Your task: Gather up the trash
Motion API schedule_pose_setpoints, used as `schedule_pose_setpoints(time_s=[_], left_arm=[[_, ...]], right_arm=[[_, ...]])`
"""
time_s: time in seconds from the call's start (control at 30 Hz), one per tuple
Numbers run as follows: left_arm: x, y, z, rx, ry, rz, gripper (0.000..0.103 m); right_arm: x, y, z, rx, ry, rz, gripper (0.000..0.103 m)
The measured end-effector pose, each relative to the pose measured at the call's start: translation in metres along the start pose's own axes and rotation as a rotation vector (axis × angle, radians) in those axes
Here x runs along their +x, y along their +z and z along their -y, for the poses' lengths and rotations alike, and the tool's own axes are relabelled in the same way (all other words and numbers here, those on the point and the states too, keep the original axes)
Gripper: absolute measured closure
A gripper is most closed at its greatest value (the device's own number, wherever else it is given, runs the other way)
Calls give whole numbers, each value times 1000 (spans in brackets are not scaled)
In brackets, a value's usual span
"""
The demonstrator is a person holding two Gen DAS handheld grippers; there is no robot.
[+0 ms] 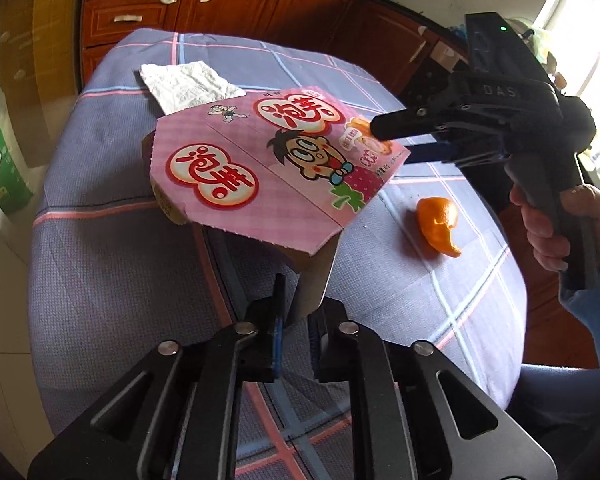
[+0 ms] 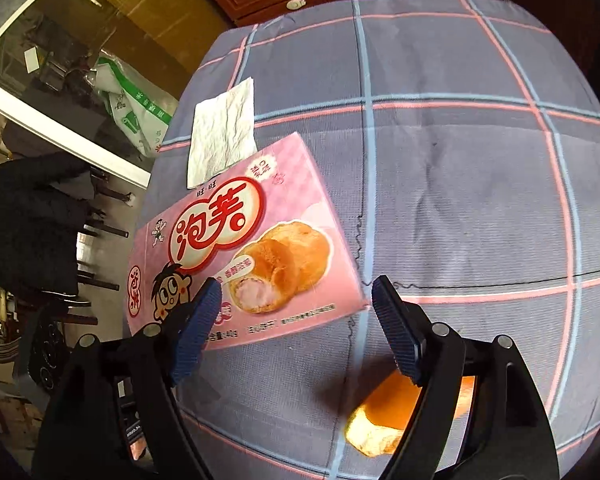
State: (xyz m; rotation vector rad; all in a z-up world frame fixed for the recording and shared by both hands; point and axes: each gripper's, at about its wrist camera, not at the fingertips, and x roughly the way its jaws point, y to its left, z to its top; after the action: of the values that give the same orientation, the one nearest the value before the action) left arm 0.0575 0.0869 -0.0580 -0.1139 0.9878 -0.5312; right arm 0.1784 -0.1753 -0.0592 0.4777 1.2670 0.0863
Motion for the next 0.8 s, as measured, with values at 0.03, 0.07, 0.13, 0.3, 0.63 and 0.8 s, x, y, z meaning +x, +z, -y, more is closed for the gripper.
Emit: schedule_pose_setpoints(time_s=[0.03,0.07,0.13,0.3,0.63,0.8], left_arm=[[1,1,0,6,9,8,82],[2,2,-1,9,10,12,73],[4,5,0,15,12,25,62],[12,14,3,56,43,50,53],[7,25,22,166,35,172,50],[28,28,21,155,10,90,71]], right_arm=[[4,-1,-2,-11,0,-5,29],[7,-3,-5,-25,0,-14,29],[10,-6,-9,-44,-17,-23,29],[9,-8,-8,-47,-14,-20,27],[9,-7,-9,-40,11,-25,26],[7,-8,-6,-49,-5,-28,25]])
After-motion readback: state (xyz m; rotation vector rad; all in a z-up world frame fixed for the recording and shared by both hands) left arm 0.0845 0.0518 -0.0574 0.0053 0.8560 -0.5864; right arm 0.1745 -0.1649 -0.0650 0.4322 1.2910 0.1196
